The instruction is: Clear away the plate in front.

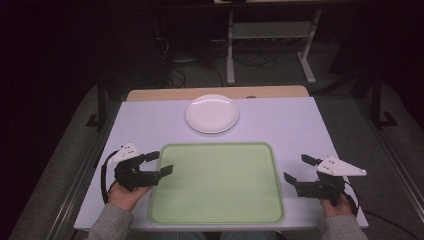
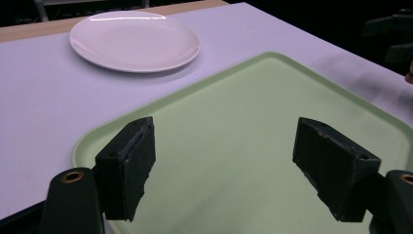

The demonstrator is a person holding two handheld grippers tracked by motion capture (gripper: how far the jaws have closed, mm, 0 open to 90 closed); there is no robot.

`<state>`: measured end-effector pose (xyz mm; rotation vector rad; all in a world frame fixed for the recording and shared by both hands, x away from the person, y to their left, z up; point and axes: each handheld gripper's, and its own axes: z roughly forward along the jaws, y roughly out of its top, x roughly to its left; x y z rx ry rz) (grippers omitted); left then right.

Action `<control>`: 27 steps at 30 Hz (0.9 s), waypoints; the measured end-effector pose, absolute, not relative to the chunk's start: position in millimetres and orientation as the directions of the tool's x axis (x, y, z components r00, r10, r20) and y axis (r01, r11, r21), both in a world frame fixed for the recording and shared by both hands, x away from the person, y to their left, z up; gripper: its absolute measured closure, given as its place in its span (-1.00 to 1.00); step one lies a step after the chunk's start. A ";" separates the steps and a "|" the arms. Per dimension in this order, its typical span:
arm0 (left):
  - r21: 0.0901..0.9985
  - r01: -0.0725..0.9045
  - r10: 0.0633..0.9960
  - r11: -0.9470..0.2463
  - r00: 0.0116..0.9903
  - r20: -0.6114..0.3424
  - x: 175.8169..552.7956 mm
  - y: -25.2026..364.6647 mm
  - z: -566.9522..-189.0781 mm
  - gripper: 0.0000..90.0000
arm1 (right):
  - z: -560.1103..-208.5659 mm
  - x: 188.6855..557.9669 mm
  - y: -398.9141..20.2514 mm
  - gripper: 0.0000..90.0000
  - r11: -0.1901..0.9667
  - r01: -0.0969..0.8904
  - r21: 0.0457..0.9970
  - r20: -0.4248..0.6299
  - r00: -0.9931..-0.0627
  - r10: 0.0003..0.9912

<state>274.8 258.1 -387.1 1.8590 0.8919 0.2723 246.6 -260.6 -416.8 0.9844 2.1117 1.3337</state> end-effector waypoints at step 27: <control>0.819 0.539 0.694 -0.199 0.668 -0.270 349.9 221.4 -370.3 -0.45 | -415.5 247.4 -260.7 -0.70 0.272 0.322 0.907 -0.001 -0.644 0.765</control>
